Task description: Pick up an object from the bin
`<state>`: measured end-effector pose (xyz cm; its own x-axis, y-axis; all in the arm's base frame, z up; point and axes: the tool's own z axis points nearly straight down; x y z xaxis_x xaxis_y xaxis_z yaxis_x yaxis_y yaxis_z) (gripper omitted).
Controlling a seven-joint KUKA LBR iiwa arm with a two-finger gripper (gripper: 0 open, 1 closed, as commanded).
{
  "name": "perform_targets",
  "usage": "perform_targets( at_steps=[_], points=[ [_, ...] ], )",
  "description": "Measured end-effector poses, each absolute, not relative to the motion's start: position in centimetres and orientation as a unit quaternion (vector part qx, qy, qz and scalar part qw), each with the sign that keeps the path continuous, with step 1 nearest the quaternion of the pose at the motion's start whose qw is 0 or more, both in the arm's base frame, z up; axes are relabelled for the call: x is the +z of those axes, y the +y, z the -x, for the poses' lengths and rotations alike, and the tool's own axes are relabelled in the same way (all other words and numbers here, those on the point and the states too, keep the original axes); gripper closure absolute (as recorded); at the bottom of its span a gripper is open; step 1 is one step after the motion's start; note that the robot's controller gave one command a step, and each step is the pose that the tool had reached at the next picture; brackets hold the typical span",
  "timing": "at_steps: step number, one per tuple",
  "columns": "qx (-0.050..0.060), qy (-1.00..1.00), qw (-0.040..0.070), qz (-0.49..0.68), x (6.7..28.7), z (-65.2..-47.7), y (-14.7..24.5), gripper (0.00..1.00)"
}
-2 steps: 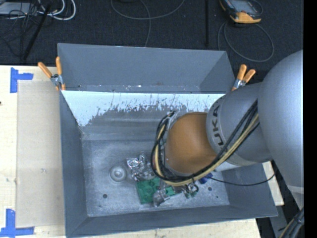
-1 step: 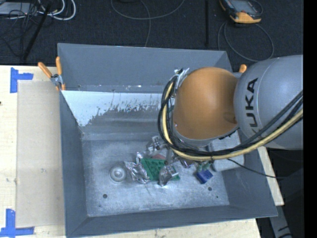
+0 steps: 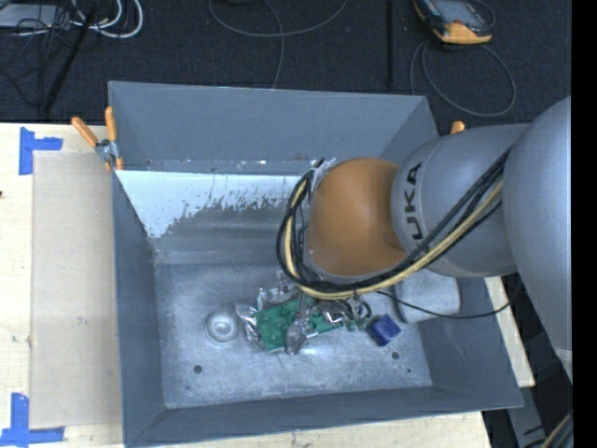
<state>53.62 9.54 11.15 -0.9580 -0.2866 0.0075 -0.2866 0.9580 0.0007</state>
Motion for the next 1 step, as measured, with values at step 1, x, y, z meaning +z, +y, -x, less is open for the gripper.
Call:
perform_targets(
  at_steps=[1],
  points=[
    [0.000, -0.988, -0.004, -0.155, 21.85, -53.02, 7.95, 1.00]
  ],
)
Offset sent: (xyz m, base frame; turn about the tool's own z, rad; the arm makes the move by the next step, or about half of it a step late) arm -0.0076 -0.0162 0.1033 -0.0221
